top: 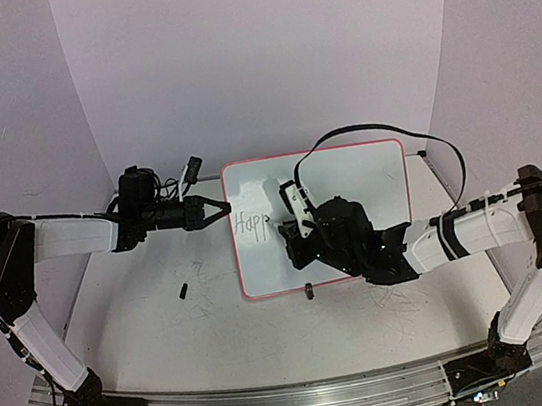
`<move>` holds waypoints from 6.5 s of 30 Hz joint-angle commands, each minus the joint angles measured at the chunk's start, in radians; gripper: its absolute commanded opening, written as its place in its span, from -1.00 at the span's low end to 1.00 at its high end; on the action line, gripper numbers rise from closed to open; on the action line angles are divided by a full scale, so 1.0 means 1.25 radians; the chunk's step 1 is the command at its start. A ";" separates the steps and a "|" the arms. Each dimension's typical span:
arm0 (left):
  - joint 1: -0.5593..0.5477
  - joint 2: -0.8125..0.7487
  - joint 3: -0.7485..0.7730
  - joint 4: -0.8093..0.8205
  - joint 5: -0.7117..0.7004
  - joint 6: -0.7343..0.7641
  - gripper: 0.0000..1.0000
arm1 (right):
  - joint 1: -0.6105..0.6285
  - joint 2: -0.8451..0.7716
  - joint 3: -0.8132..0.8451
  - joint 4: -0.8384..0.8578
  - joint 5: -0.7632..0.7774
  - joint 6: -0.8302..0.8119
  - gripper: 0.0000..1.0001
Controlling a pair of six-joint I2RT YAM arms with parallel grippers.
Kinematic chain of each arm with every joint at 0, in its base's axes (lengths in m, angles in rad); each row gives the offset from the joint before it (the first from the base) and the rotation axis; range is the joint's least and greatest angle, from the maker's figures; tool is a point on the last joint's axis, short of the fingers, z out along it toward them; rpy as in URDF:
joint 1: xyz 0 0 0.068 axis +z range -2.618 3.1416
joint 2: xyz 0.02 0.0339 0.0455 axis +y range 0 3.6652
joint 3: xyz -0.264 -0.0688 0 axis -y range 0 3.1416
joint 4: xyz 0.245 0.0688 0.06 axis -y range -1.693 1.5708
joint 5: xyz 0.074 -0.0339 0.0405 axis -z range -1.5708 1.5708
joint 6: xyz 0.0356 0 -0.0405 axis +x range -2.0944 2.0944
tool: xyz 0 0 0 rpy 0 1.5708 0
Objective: Write a sentence on the whiteboard
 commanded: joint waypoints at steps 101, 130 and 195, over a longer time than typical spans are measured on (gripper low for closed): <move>-0.013 -0.042 -0.005 0.023 0.043 0.005 -1.00 | 0.006 -0.047 -0.033 -0.024 0.028 0.026 -1.00; -0.013 -0.043 -0.006 0.023 0.045 0.007 -1.00 | -0.018 -0.043 -0.010 0.028 0.025 -0.006 -1.00; -0.013 -0.041 -0.003 0.023 0.048 0.006 -1.00 | -0.021 -0.034 -0.005 0.020 0.087 0.025 -1.00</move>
